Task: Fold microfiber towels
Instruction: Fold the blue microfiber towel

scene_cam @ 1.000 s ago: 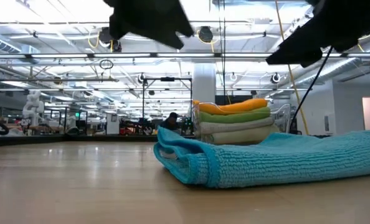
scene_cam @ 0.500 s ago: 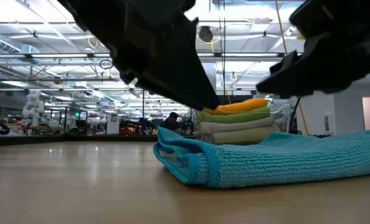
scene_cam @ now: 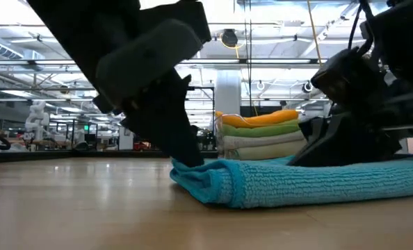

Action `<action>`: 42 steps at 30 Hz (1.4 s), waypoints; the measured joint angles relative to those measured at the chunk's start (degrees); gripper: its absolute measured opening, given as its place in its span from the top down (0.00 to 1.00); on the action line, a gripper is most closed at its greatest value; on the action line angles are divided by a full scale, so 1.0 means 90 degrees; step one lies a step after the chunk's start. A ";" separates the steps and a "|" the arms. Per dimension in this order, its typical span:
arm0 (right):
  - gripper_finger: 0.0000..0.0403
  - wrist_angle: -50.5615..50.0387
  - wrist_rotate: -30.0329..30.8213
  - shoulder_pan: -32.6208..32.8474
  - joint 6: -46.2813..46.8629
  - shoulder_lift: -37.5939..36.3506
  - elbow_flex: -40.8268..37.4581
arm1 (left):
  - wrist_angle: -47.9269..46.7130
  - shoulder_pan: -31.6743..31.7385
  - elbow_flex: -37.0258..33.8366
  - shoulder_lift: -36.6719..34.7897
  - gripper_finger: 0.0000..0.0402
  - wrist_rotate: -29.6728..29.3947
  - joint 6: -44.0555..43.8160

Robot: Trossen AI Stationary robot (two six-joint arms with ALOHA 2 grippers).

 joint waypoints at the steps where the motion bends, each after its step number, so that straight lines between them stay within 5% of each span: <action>1: 1.00 0.0056 0.0012 0.0000 0.0082 0.0065 0.0003 | 0.0047 -0.0002 -0.0033 0.0000 0.63 0.0010 -0.0010; 7: 1.00 0.0381 0.0010 0.0002 0.0222 0.0184 0.0002 | -0.0017 0.0007 -0.0219 -0.0009 0.63 0.0120 0.0133; 13: 0.98 0.0008 -0.0027 0.0062 0.0180 -0.0663 -0.0005 | -0.0163 -0.0007 -0.0236 -0.0595 0.63 0.0155 0.0663; 24: 0.73 -0.2767 0.0015 0.1403 0.0839 -0.2518 0.0073 | 0.0625 -0.0585 -0.0100 -0.1090 0.63 -0.0233 0.1938; 34: 0.61 -0.5154 -0.0006 0.2096 0.1009 -0.2559 0.0866 | 0.1063 -0.1031 -0.0098 -0.1000 0.63 0.0518 0.1887; 42: 0.54 -0.5290 0.0450 0.2133 0.0003 -0.2537 0.0828 | 0.1348 -0.1359 -0.0107 -0.0521 0.53 -0.0102 0.2609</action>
